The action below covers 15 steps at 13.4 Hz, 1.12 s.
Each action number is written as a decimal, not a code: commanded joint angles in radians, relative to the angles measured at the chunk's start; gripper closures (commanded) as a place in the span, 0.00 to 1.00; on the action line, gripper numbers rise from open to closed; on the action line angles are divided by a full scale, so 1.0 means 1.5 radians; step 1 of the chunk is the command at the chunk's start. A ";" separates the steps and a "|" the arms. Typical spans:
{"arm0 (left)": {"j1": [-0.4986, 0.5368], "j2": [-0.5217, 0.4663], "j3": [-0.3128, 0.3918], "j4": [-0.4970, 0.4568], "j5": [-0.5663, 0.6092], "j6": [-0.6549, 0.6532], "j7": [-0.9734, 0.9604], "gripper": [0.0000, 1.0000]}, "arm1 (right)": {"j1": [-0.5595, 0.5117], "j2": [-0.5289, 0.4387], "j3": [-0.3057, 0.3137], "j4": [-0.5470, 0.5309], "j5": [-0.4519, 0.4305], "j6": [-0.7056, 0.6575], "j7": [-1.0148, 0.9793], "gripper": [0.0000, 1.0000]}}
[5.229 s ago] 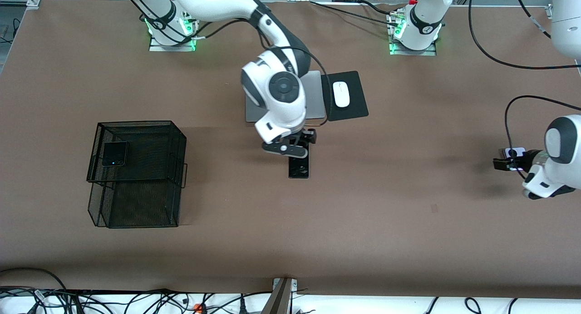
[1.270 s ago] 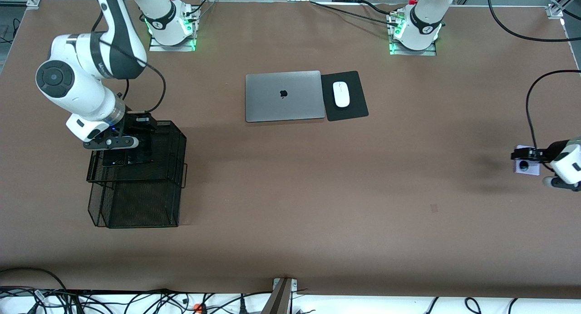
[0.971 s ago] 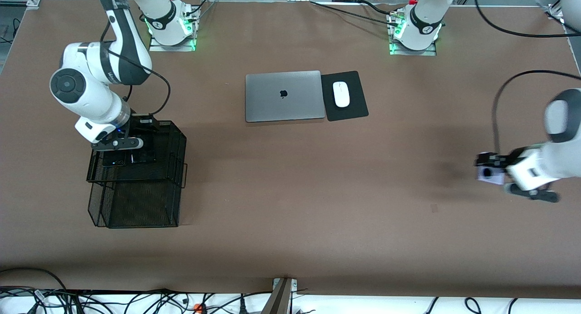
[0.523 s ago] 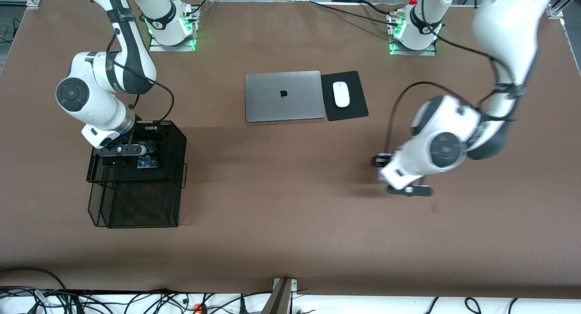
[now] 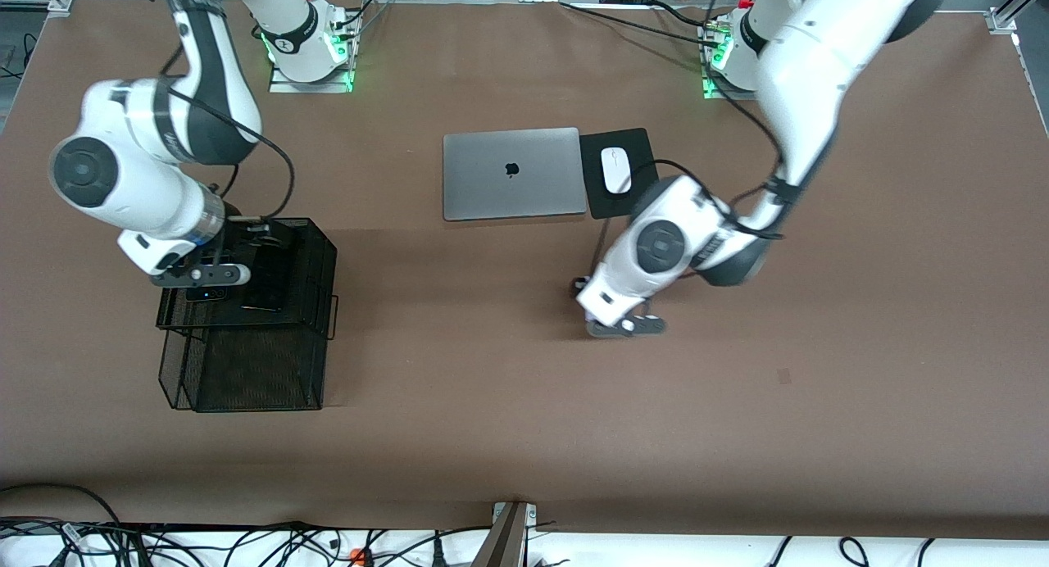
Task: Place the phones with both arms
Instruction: 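Release the slab in the basket while the left gripper sets down the white phone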
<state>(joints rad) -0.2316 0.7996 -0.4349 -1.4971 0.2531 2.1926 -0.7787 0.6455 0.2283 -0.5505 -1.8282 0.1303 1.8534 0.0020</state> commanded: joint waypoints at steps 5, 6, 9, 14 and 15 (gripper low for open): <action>-0.135 0.060 0.085 0.024 0.009 0.101 -0.122 0.76 | -0.001 0.001 -0.003 0.112 0.004 -0.114 0.003 0.00; -0.135 0.060 0.085 0.024 0.010 0.106 -0.124 0.35 | -0.001 0.002 -0.003 0.112 0.004 -0.114 0.005 0.00; -0.128 0.032 0.084 0.021 0.016 0.099 -0.122 0.00 | -0.001 0.003 0.000 0.112 0.004 -0.108 0.009 0.00; -0.080 -0.101 0.085 0.024 0.018 -0.131 -0.113 0.00 | 0.002 0.051 0.071 0.157 0.006 -0.101 0.133 0.00; -0.054 -0.133 0.083 0.025 0.017 -0.186 -0.107 0.00 | 0.002 0.073 0.099 0.179 0.008 -0.083 0.178 0.00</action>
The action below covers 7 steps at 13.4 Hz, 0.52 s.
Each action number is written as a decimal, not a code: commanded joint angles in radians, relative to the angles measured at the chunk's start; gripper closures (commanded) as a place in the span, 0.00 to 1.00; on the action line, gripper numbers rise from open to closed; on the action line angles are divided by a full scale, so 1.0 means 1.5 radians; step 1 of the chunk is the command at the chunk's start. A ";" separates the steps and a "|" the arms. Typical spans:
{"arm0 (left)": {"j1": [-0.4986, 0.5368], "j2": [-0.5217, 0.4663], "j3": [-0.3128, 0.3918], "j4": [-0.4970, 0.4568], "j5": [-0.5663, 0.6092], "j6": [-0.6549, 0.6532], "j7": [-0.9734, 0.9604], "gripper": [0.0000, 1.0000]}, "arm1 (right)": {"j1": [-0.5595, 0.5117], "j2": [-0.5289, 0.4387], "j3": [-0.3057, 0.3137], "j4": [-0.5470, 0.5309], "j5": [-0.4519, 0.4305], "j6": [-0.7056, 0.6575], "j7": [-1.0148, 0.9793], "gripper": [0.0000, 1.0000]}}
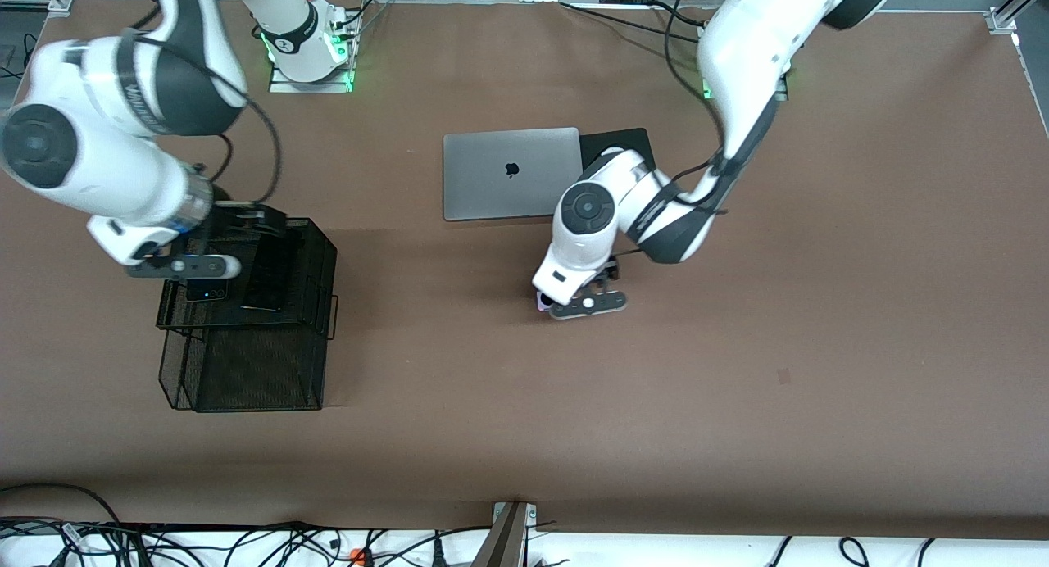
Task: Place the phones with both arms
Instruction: 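Release the slab in the basket while the left gripper sets down the white phone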
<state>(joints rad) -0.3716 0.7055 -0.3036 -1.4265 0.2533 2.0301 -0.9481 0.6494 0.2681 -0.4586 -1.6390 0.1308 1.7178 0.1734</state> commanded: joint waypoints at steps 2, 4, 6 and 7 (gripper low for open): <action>0.085 -0.119 -0.001 -0.020 0.018 -0.163 0.011 0.00 | 0.001 0.076 0.096 0.071 0.007 0.043 0.152 0.00; 0.158 -0.149 -0.008 -0.010 0.010 -0.199 0.092 0.00 | 0.002 0.107 0.159 0.081 0.007 0.097 0.236 0.00; 0.207 -0.169 -0.003 -0.010 0.010 -0.246 0.212 0.00 | 0.009 0.162 0.217 0.117 -0.005 0.151 0.317 0.00; 0.237 -0.178 -0.005 -0.010 0.010 -0.252 0.260 0.00 | 0.016 0.193 0.237 0.143 -0.016 0.163 0.360 0.00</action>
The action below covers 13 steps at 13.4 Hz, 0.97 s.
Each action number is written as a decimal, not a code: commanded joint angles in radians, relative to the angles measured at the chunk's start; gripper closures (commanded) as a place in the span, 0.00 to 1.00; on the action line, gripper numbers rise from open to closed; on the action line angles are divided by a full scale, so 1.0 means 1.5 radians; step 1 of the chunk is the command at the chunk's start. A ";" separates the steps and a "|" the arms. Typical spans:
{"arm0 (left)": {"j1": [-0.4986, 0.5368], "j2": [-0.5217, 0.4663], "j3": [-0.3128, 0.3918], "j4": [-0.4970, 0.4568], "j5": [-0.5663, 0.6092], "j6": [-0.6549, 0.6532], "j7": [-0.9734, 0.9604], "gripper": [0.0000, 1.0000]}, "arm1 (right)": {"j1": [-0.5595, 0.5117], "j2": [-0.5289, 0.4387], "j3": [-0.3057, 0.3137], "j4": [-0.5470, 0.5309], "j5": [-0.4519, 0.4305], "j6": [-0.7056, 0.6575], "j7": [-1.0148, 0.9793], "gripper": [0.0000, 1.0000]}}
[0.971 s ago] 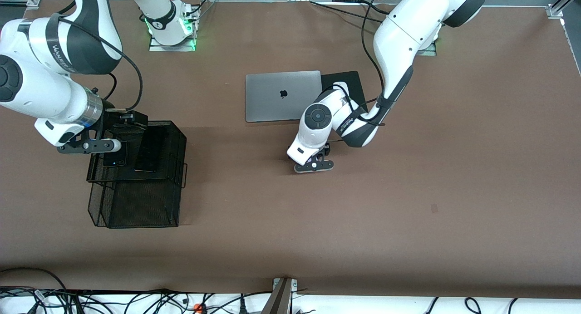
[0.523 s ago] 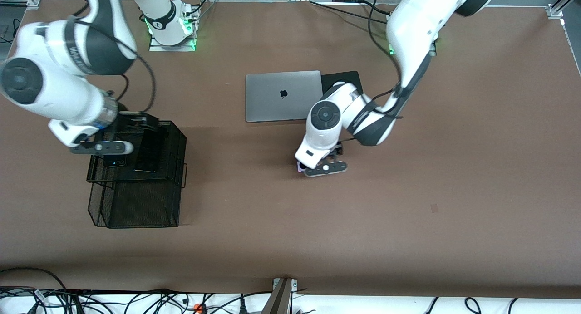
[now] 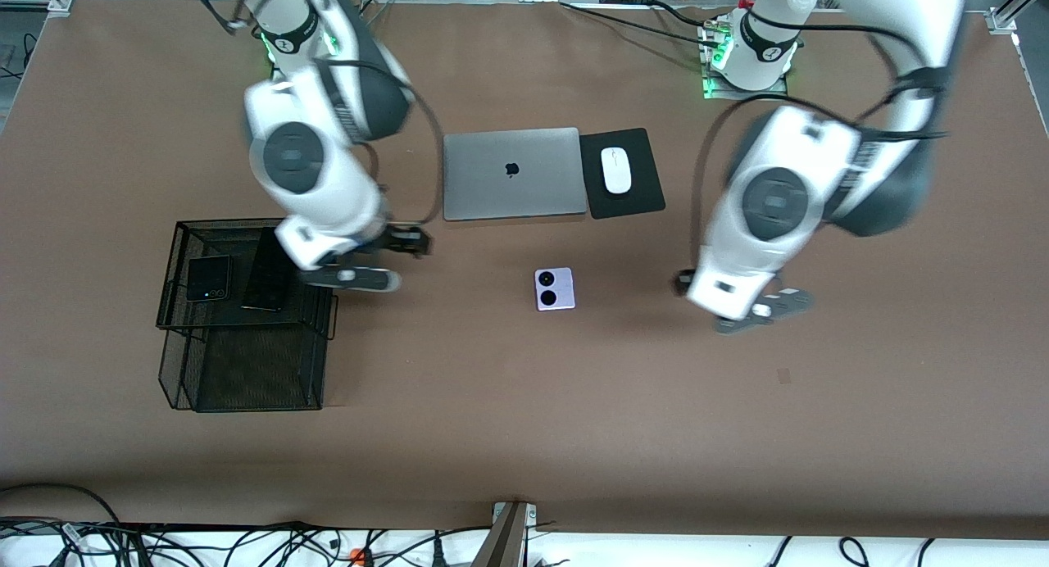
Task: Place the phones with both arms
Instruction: 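Grasp the white phone with the right gripper while the left gripper withdraws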
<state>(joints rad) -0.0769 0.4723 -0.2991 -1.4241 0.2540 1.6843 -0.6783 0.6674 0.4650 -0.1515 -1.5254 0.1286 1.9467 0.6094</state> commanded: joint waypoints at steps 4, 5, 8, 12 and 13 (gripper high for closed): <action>0.137 -0.066 -0.010 -0.012 -0.003 -0.075 0.336 0.00 | 0.070 0.193 0.056 0.191 -0.072 0.060 0.195 0.00; 0.164 -0.077 -0.011 -0.012 -0.004 -0.080 0.378 0.00 | 0.087 0.213 0.056 0.208 -0.072 0.076 0.214 0.00; 0.240 -0.099 -0.012 -0.011 -0.062 -0.082 0.505 0.00 | 0.125 0.266 0.056 0.233 -0.073 0.134 0.233 0.00; 0.270 -0.144 -0.004 0.000 -0.078 -0.136 0.571 0.00 | 0.151 0.326 0.056 0.265 -0.105 0.176 0.265 0.00; 0.261 -0.173 0.006 -0.015 -0.087 -0.134 0.572 0.00 | 0.154 0.334 0.056 0.265 -0.108 0.187 0.264 0.00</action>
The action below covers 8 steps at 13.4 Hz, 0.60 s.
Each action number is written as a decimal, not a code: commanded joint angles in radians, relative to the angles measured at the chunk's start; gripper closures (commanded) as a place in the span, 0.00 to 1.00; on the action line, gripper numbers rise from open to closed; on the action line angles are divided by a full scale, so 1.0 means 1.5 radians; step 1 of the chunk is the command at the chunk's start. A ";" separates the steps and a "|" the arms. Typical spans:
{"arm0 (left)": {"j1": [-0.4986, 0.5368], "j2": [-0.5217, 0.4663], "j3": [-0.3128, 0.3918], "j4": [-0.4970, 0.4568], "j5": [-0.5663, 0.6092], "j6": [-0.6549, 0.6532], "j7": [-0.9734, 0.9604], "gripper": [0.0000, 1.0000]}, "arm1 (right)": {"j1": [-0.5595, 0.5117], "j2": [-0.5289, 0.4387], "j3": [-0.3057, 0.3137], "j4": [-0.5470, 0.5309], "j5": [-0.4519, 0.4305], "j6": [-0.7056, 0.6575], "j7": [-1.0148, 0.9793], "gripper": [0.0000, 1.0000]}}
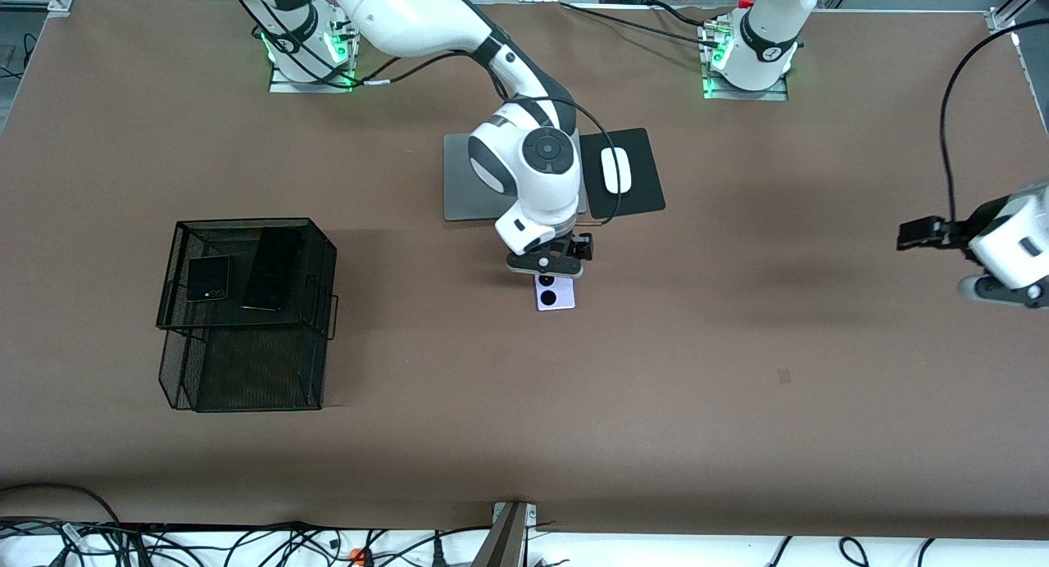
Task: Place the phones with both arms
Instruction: 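Grasp the white phone with the right gripper while the left gripper withdraws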
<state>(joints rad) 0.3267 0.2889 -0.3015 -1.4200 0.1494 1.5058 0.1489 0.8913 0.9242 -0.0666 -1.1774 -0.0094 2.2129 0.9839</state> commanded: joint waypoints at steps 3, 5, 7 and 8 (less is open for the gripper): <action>-0.116 -0.122 0.093 -0.049 -0.028 0.015 0.008 0.00 | 0.011 0.053 -0.001 0.033 -0.072 0.034 0.008 0.00; -0.185 -0.148 0.158 -0.054 -0.030 0.024 -0.049 0.00 | 0.006 0.060 -0.001 0.032 -0.092 0.064 -0.006 0.00; -0.188 -0.219 0.172 -0.146 -0.029 0.100 -0.080 0.00 | 0.003 0.068 -0.001 0.032 -0.104 0.094 -0.011 0.00; -0.188 -0.252 0.172 -0.183 -0.033 0.107 -0.081 0.00 | 0.003 0.072 -0.003 0.032 -0.108 0.100 -0.011 0.00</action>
<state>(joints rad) 0.0518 0.0413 -0.0687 -1.5277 0.1216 1.5915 0.0437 0.9011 1.0065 -0.0714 -1.1639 -0.1460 2.3436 0.9760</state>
